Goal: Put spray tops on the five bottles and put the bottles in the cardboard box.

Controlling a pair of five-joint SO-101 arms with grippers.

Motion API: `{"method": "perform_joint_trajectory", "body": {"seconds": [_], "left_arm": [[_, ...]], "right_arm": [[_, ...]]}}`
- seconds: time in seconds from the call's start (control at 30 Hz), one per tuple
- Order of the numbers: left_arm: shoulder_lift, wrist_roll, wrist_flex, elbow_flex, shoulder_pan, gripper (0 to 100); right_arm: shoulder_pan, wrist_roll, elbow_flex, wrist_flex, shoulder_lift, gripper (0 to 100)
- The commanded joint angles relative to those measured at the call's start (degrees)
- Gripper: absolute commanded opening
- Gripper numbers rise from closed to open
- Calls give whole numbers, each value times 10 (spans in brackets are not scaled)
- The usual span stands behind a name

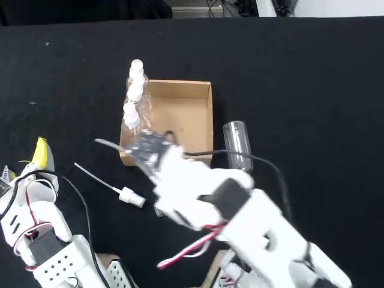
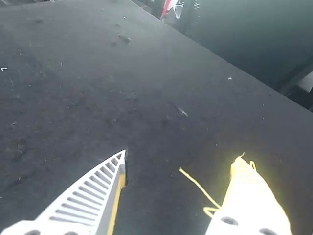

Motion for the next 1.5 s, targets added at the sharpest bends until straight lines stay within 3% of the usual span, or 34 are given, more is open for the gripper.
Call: {"method": "perform_joint_trajectory", "body": {"seconds": [0.0, 0.23, 0.47, 0.7, 0.9, 1.0, 1.07, 1.27, 1.47], "left_arm": [[-1, 28, -13, -32, -4, 231], [-1, 33, -10, -31, -7, 231], [-1, 33, -11, -30, -7, 231], [-2, 33, -14, -23, -7, 231], [-2, 33, -14, -21, -7, 231], [-2, 33, -14, -21, -7, 231], [-2, 33, -14, -21, -7, 231], [-2, 33, -14, -21, -4, 231], [-2, 33, -15, -21, -7, 231]], "right_arm": [[-62, -58, 4, -109, 89, 11], [-68, -149, -4, -247, 228, 15], [-74, -258, -41, -274, 301, 18], [-167, -257, -54, -258, 305, 221], [-156, -213, -62, -210, 249, 248], [-124, -161, -62, -166, 198, 248], [-96, -85, -59, -119, 160, 248], [-40, 286, -30, 66, 60, 248], [54, 441, 44, 84, 57, 250]]}}
